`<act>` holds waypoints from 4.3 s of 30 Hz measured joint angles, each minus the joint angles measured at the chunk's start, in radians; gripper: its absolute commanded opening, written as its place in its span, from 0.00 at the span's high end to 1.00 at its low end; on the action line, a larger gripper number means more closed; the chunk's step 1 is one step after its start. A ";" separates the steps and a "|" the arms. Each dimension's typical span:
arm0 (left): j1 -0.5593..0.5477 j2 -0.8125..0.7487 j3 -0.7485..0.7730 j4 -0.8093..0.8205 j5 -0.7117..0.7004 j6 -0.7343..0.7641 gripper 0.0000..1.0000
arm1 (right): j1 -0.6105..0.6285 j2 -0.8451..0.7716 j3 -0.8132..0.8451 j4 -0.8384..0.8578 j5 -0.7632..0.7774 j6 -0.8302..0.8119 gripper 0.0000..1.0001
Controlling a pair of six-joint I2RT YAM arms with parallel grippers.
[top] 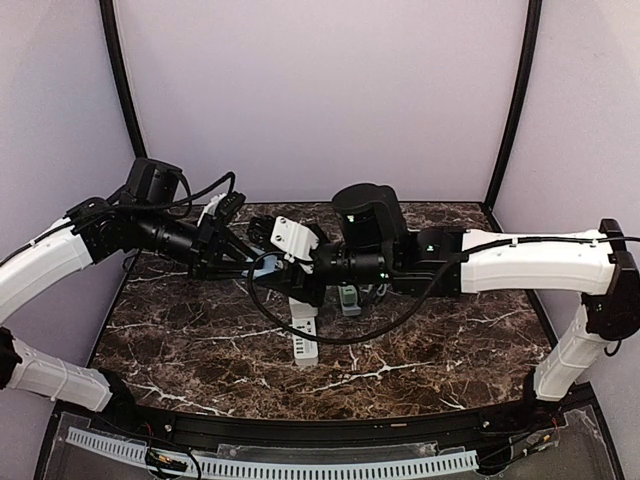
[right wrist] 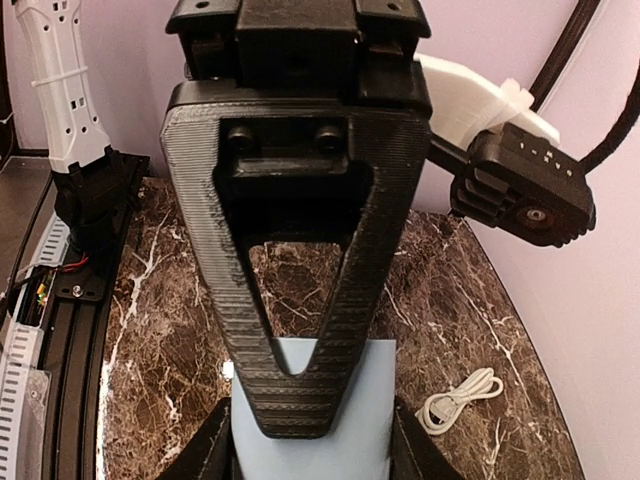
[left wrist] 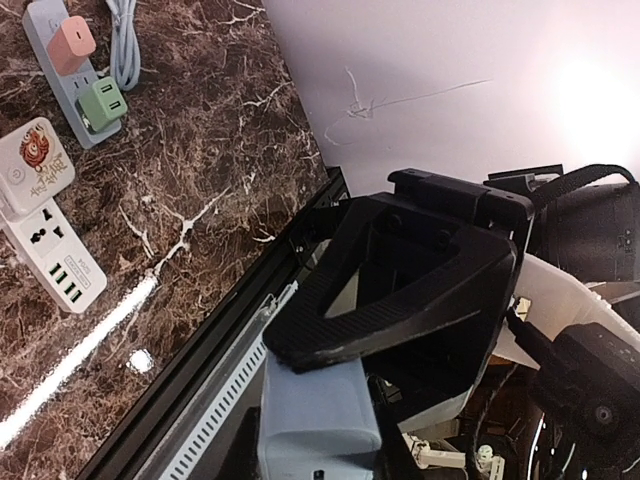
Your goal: Insert the plug
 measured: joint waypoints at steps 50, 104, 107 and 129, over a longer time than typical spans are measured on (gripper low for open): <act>-0.072 0.644 0.531 -0.443 -0.382 0.100 0.99 | -0.490 -0.400 -0.060 -0.565 0.363 0.453 0.01; -0.344 0.822 0.510 -0.423 -0.892 -0.334 0.99 | -0.735 -0.678 -0.214 -0.803 0.203 0.585 0.01; -0.346 0.829 0.510 -0.417 -0.892 -0.344 0.99 | -0.728 -0.687 -0.214 -0.805 0.201 0.584 0.01; -0.358 0.867 0.542 -0.425 -0.903 -0.362 0.99 | -0.710 -0.734 -0.261 -0.818 0.202 0.579 0.01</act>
